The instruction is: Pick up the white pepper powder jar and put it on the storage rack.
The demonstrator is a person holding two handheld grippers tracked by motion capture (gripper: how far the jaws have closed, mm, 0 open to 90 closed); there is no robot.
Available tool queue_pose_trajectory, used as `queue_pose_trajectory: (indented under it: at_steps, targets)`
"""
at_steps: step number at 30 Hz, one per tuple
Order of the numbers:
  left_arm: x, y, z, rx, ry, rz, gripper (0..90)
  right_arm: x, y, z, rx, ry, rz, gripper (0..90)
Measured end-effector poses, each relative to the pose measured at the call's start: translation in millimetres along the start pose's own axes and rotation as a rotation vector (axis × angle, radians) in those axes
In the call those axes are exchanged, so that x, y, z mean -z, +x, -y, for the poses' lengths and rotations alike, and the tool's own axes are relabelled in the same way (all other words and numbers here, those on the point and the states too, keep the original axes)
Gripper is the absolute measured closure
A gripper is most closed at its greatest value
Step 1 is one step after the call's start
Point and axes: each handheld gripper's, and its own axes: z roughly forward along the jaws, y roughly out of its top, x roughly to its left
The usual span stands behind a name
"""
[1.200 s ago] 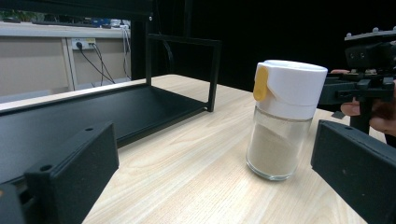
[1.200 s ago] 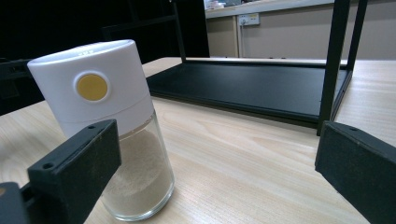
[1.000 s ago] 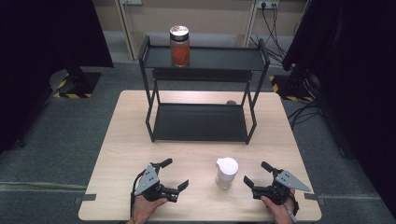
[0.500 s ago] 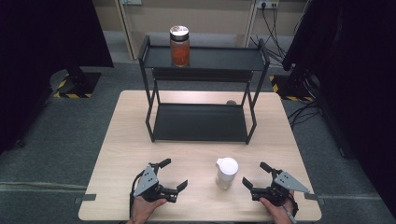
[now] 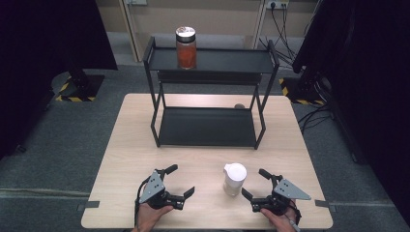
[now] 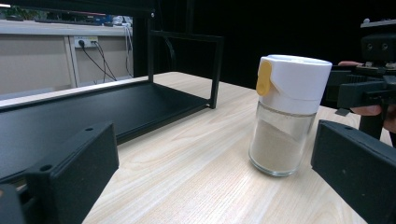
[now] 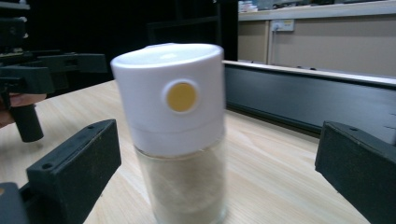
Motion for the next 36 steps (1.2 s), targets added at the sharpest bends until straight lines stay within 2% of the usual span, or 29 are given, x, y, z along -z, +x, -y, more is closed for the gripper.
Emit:
queue_pose_trajectory:
  at_steps: [5, 15, 21, 29, 36]
  targets:
    - [0.2, 0.1, 0.5, 0.005, -0.001, -0.002, 0.0, -9.5, 4.2, -4.6, 0.028, 0.010, -0.015, 0.4]
    - [-0.9, 0.8, 1.0, 0.007, 0.007, -0.003, 0.0, -33.1, 10.0, -11.0, 0.036, 0.049, -0.031, 1.7]
    - [-1.0, 0.3, 1.0, 0.004, 0.006, 0.000, 0.0, -42.1, 9.7, -12.7, 0.046, 0.069, -0.043, 9.0]
    - [-1.3, 0.1, 1.4, 0.007, 0.009, -0.003, 0.0, -48.5, 6.1, -14.4, 0.046, 0.084, -0.056, 28.5]
    - [0.3, -0.2, 1.4, 0.001, -0.008, -0.012, 0.0, -47.4, 8.8, -20.7, 0.066, 0.104, -0.045, 30.0]
